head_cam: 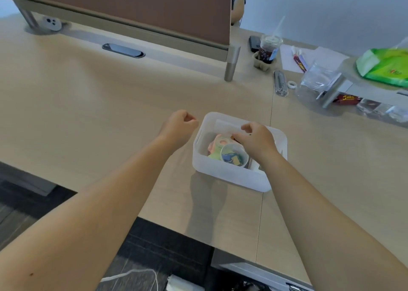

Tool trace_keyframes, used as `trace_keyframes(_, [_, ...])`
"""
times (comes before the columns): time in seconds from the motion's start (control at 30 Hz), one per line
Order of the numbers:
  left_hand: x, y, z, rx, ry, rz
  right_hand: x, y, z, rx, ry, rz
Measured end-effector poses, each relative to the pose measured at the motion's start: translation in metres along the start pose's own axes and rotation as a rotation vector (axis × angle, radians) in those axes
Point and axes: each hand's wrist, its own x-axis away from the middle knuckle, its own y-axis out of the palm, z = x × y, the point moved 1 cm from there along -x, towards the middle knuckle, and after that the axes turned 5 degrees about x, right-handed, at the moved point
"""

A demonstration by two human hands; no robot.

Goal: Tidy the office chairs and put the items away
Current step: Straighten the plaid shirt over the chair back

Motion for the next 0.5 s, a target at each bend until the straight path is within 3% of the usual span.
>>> trace_keyframes(0.2, [0.054, -0.033, 0.027, 0.05, 0.087, 0.1, 0.041, -0.017, -0.045, -0.269, -0.099, 0.019])
trace_keyframes(0.5, [0.205, -0.123, 0.009, 0.114, 0.104, 0.382, 0.157, 0.005, -0.113, -0.444, -0.339, -0.196])
